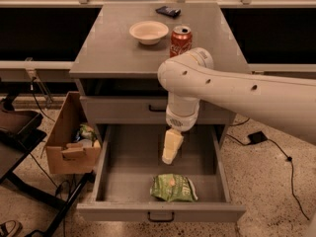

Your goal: Pick green jalapeno chip bag from middle drawer and place on counter

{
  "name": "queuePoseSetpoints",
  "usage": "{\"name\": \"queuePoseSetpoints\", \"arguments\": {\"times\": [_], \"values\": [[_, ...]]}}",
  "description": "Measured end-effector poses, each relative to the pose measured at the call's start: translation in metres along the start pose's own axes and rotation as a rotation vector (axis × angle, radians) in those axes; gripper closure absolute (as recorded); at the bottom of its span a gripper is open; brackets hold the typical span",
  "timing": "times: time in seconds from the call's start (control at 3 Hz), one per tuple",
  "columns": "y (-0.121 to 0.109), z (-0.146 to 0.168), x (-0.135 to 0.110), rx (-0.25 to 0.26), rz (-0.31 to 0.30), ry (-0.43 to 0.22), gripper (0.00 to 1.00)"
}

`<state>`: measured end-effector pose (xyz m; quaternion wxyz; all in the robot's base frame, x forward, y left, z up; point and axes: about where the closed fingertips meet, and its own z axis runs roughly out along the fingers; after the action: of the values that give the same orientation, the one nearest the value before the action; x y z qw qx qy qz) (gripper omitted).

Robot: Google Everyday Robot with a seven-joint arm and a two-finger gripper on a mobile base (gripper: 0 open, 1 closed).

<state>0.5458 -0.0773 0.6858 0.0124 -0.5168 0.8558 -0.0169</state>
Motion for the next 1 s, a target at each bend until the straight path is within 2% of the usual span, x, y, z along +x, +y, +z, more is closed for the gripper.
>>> {"name": "queuePoseSetpoints", "arguments": {"times": [0.67, 1.0], "values": [[0.009, 0.051, -0.005, -0.077, 0.031, -0.030, 0.00], [0.000, 0.093, -0.003, -0.081, 0.090, -0.054, 0.00]]}}
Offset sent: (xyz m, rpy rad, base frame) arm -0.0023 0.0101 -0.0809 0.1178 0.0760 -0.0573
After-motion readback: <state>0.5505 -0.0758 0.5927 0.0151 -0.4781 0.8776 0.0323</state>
